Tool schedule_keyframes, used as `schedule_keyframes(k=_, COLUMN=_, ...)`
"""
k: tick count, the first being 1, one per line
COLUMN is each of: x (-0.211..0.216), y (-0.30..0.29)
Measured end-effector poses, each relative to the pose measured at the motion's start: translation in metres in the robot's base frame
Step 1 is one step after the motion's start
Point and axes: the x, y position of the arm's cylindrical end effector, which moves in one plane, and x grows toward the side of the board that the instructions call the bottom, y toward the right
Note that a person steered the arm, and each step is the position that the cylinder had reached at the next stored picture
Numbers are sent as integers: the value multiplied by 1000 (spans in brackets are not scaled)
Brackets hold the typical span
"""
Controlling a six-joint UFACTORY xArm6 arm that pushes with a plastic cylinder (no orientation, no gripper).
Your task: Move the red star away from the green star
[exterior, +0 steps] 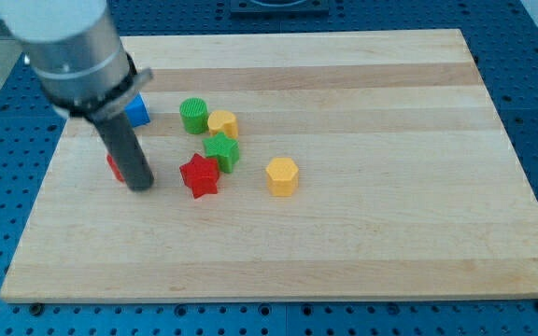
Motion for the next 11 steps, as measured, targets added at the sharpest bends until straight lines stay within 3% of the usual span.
schedule_keyframes(k=1, x=-36, y=-7)
schedule_keyframes(k=2, x=-22, y=-5)
schedule_keyframes(k=4, x=140, y=59)
schedule_keyframes(k=5, x=139, y=148)
schedule_keyframes(k=6, x=86, y=167)
schedule_keyframes(k=8, x=63, y=117)
schedule_keyframes(k=11, x=-17, y=55)
